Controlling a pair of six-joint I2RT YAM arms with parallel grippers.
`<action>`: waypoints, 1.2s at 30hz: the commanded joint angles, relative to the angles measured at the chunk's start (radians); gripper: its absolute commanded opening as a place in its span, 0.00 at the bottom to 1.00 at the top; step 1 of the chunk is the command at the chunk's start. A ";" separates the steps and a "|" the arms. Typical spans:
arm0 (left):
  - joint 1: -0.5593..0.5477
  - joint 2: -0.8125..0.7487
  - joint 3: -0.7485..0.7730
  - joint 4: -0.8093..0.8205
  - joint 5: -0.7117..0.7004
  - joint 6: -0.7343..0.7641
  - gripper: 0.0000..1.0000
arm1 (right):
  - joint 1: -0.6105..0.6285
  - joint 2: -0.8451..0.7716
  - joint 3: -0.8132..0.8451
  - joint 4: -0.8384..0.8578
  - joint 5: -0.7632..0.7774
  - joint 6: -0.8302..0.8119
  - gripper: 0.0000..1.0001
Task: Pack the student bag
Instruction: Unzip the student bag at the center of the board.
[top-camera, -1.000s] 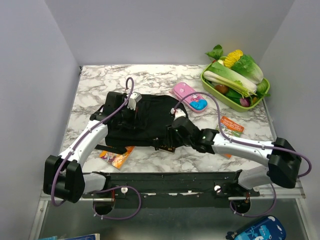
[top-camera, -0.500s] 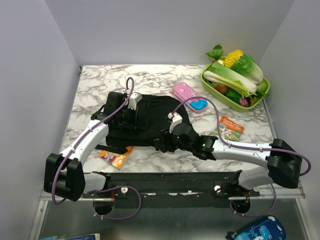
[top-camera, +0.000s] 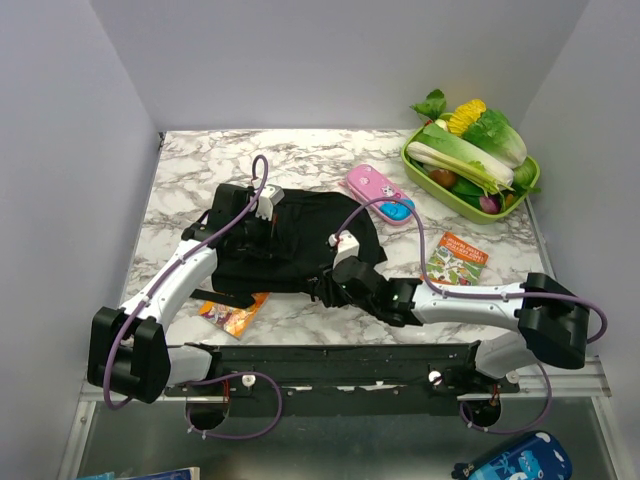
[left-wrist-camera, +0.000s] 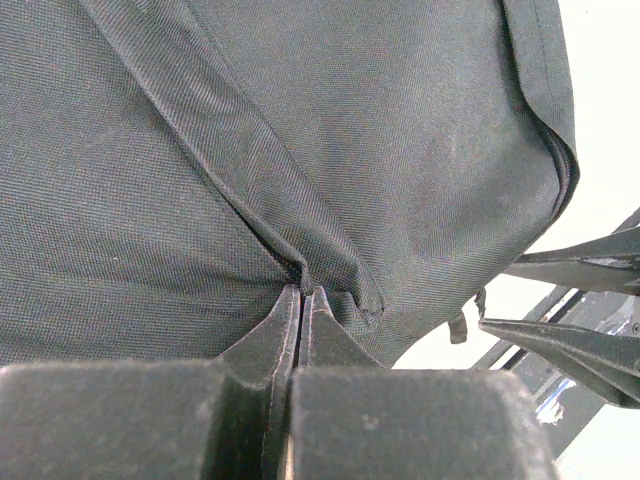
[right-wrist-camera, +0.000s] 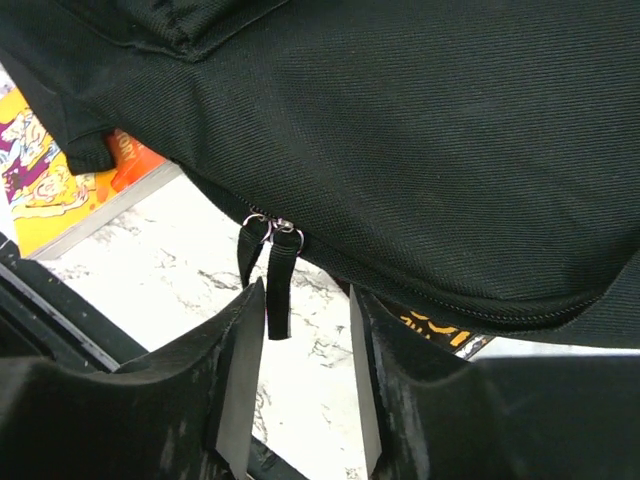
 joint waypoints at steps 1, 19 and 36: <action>-0.009 -0.026 -0.002 0.024 0.018 -0.003 0.00 | 0.018 0.017 0.007 0.026 0.120 0.019 0.45; -0.009 -0.043 0.001 0.015 0.030 0.008 0.00 | 0.065 0.097 0.038 0.032 0.185 -0.002 0.42; -0.009 -0.023 0.016 -0.048 0.004 0.109 0.00 | 0.096 -0.018 0.007 -0.034 0.278 -0.056 0.01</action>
